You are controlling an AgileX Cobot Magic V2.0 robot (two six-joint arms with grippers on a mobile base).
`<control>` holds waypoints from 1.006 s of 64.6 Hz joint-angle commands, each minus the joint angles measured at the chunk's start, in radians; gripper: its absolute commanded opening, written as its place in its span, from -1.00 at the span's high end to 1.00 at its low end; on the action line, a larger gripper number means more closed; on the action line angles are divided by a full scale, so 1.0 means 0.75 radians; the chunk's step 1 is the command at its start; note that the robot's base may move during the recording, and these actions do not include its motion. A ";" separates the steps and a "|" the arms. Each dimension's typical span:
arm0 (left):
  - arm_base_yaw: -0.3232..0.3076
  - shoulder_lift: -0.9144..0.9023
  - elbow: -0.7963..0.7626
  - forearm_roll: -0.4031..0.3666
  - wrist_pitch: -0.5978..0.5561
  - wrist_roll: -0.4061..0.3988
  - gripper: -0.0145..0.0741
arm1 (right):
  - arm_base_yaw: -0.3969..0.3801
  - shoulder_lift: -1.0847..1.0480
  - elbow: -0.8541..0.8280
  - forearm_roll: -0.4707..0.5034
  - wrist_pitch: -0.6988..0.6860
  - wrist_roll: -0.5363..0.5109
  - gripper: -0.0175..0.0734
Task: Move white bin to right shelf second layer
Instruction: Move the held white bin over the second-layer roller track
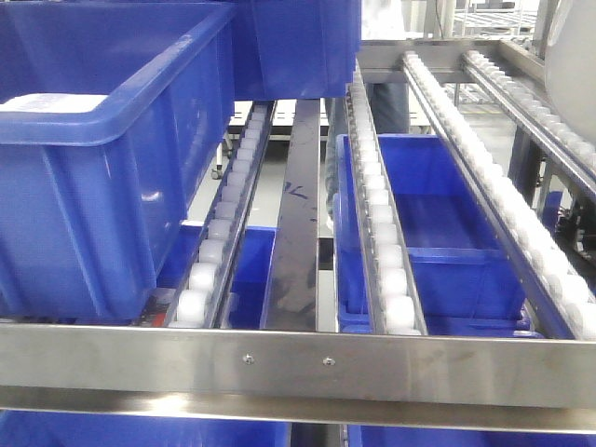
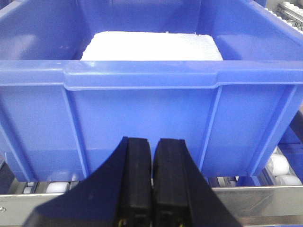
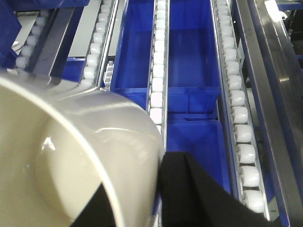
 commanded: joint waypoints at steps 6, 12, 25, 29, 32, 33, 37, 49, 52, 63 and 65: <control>-0.009 -0.019 0.036 0.000 -0.122 -0.010 0.48 | -0.009 0.023 -0.040 0.017 -0.054 -0.001 0.50; -0.009 -0.019 0.036 0.000 -0.122 -0.010 0.48 | -0.009 0.170 -0.046 0.017 -0.058 -0.001 0.50; -0.009 -0.019 0.036 0.000 -0.122 -0.010 0.48 | 0.017 0.597 -0.174 0.017 -0.093 -0.001 0.50; -0.009 -0.019 0.036 0.000 -0.122 -0.010 0.48 | 0.043 0.725 -0.233 0.017 -0.090 -0.001 0.50; -0.009 -0.019 0.036 0.000 -0.122 -0.010 0.48 | 0.066 0.803 -0.287 0.017 -0.087 -0.002 0.50; -0.009 -0.019 0.036 0.000 -0.122 -0.010 0.48 | 0.078 0.839 -0.310 0.009 -0.086 -0.002 0.50; -0.009 -0.019 0.036 0.000 -0.122 -0.010 0.48 | 0.114 0.934 -0.366 0.004 -0.076 -0.002 0.50; -0.009 -0.019 0.036 0.000 -0.122 -0.010 0.48 | 0.170 1.094 -0.460 -0.004 -0.055 -0.002 0.50; -0.009 -0.019 0.036 0.000 -0.122 -0.010 0.48 | 0.170 1.111 -0.460 -0.004 -0.055 -0.002 0.50; -0.009 -0.019 0.036 0.000 -0.122 -0.010 0.48 | 0.170 1.158 -0.460 -0.004 -0.062 -0.002 0.50; -0.009 -0.019 0.036 0.000 -0.122 -0.010 0.48 | 0.170 1.165 -0.460 -0.004 -0.065 -0.002 0.50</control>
